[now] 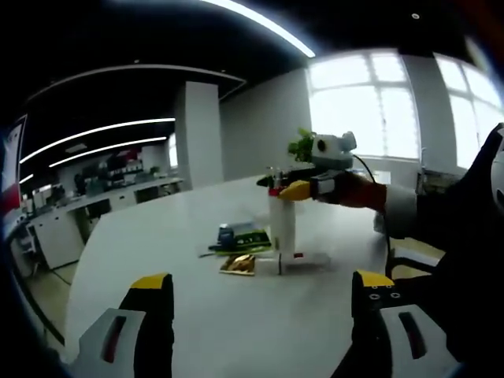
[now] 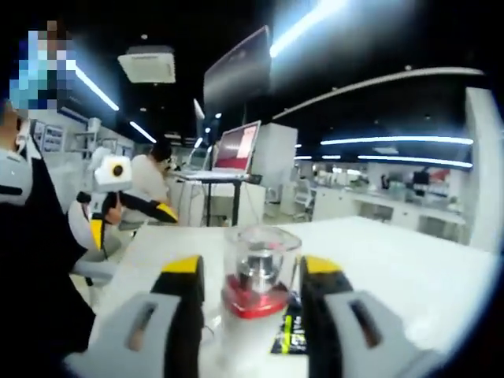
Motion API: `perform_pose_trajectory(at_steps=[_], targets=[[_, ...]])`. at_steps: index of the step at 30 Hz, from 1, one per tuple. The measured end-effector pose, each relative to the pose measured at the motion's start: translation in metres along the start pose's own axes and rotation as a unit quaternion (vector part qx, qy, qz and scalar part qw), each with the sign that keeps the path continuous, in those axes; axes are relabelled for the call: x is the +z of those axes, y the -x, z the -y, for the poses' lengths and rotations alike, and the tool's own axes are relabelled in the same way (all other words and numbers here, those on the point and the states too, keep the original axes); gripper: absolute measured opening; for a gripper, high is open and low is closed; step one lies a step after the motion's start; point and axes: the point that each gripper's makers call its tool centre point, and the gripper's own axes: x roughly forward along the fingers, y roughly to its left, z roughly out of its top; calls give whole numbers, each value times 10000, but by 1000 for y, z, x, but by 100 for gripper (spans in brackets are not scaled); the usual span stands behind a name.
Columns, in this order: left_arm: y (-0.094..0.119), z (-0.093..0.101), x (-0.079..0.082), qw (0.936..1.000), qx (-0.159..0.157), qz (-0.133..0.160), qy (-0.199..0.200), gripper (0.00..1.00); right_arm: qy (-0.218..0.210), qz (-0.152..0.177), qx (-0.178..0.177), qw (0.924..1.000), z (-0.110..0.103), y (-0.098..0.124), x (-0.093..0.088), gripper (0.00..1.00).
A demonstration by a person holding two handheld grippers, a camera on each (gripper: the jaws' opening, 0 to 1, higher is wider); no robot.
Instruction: Arrange the skincare products in the storage area until every visible bottle or jar stands upright without overlapping.
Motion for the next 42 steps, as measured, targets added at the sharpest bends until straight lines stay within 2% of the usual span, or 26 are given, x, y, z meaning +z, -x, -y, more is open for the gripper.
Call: perform_pose_trajectory(at_steps=[4, 7, 11, 18, 26, 33, 42], targets=[[0, 1, 0, 10000, -8, -1, -6, 95, -95, 133, -517, 9985, 8, 4, 0, 46], [1, 1, 0, 10000, -10, 2, -13, 95, -203, 149, -710, 9972, 9, 7, -4, 45], [1, 1, 1, 10000, -3, 15, -6, 95, 18, 4, -1026, 9947, 8, 9, -11, 45], [1, 2, 0, 10000, -12, 13, -9, 95, -76, 133, -1361, 9906, 2, 9, -13, 40], [2, 3, 0, 10000, -23, 29, -18, 95, -234, 179, -1576, 9871, 1, 9, -19, 36], [2, 2, 0, 10000, -25, 29, -8, 95, -145, 140, -1704, 9852, -3, 9, -22, 33], [4, 0, 0, 10000, -4, 37, 6, 95, -204, 155, -1702, 9851, -4, 9, -22, 33]])
